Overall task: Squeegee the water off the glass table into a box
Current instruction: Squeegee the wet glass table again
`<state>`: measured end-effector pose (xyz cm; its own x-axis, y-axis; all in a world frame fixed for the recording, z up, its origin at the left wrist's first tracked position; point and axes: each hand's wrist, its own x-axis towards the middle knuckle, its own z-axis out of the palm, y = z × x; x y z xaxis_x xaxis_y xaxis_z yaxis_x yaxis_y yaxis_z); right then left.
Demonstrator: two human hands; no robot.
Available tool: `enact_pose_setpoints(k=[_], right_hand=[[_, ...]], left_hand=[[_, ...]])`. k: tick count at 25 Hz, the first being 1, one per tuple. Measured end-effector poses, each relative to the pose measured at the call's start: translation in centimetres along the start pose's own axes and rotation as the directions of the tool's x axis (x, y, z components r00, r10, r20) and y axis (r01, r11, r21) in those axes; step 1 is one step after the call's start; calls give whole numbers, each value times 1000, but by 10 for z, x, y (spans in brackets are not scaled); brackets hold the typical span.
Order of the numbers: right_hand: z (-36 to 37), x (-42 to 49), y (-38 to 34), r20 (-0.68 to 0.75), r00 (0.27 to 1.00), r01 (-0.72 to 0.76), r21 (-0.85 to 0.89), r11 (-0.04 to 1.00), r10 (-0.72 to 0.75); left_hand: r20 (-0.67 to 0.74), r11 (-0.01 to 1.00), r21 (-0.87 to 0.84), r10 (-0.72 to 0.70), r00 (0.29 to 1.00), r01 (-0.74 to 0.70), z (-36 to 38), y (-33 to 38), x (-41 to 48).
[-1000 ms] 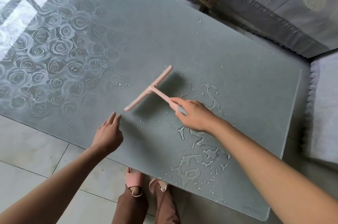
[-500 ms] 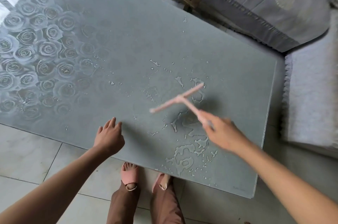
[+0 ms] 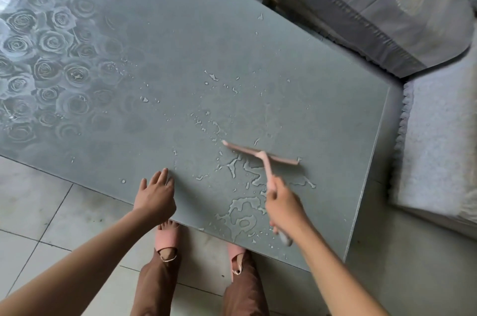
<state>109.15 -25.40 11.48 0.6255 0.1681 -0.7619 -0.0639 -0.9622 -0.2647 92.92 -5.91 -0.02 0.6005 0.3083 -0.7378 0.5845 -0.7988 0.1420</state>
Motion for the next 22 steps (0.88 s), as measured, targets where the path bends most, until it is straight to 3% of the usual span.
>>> enact_pose_setpoints(k=[2, 4, 6, 8, 10, 14, 18, 20, 22], right_hand=[[0, -5, 2, 8, 1000, 27, 40, 999, -27], [-36, 9, 16, -113, 993, 58, 100, 993, -46], [-76, 28, 40, -216, 974, -17, 238, 971, 70], [-85, 41, 63, -189, 955, -156, 338, 928, 229], [-60, 35, 67, -118, 958, -205, 359, 910, 262], [-6, 8, 55, 24, 990, -135, 440, 888, 138], [-26, -11, 39, 72, 997, -66, 472, 879, 36], [-46, -32, 36, 83, 991, 75, 334, 940, -109], [-61, -56, 32, 148, 955, 248, 77, 966, -257]], left_hand=[[4, 999, -23, -42, 999, 42, 2, 3, -2], [-1, 996, -39, -83, 997, 83, 5, 13, -8], [-17, 990, -54, -131, 991, 130, 9, 24, -17], [-42, 980, -65, -190, 981, 187, 14, 34, -27], [-36, 964, -118, -246, 969, 240, 19, 45, -37], [-46, 923, -213, -336, 941, 320, 33, 77, -58], [-65, 866, -342, -410, 910, 365, 43, 95, -87], [-65, 821, -423, -450, 891, 384, 46, 97, -111], [-48, 762, -508, -490, 870, 402, 55, 96, -138]])
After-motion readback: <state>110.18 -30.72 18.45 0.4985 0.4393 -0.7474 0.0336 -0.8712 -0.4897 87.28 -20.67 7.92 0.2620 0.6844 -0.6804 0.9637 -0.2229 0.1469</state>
